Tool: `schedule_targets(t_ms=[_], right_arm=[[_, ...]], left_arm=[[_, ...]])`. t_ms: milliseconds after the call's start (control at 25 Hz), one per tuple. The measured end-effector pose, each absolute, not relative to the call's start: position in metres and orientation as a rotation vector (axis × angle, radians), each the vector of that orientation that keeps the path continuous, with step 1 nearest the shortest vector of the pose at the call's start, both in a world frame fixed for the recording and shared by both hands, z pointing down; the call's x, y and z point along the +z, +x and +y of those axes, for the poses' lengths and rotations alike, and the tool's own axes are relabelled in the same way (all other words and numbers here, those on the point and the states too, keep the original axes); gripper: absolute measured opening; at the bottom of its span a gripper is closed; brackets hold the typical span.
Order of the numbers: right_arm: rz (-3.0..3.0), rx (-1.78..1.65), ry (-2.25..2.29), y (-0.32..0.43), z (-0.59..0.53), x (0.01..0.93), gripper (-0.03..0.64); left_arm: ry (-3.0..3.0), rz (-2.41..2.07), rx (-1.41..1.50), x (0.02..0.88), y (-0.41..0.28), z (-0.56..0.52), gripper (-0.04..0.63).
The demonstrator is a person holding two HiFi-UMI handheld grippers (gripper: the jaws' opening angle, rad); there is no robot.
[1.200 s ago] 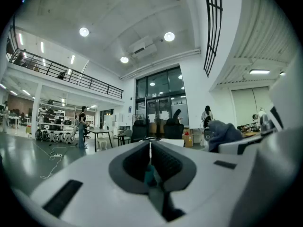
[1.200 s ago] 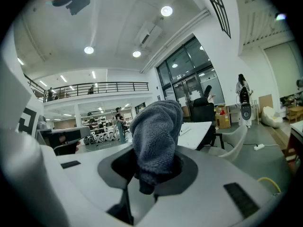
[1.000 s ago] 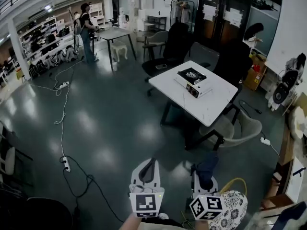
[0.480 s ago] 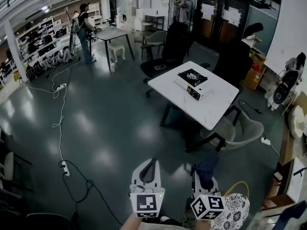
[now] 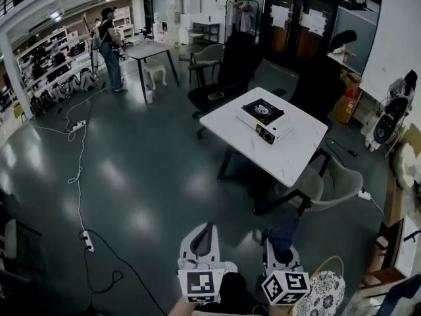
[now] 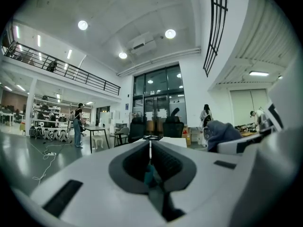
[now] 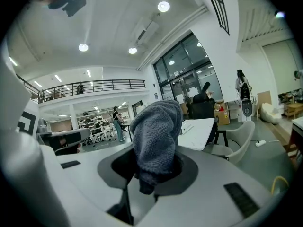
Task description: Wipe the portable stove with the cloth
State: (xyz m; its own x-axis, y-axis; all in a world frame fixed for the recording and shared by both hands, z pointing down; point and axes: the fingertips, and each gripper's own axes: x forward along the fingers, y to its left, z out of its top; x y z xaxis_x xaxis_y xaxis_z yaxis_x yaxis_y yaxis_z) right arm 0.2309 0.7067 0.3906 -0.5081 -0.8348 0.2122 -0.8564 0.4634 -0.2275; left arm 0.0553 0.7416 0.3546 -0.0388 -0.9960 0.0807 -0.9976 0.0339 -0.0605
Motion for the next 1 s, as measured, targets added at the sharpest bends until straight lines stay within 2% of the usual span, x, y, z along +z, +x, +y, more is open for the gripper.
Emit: schedule_targets(t_ms=[480, 1000], right_arm=[[-2.627, 0.481, 1.469, 0.201, 0.608, 0.394, 0.106], [-2.632, 0.488, 1.501, 0.198, 0.444, 0.378, 0.106]], left_arm=[[2.115, -2.267, 0.178, 0.362, 0.023, 0.649, 0.021], [2.188, -2.251, 0.171, 0.336, 0.024, 0.478, 0.021]])
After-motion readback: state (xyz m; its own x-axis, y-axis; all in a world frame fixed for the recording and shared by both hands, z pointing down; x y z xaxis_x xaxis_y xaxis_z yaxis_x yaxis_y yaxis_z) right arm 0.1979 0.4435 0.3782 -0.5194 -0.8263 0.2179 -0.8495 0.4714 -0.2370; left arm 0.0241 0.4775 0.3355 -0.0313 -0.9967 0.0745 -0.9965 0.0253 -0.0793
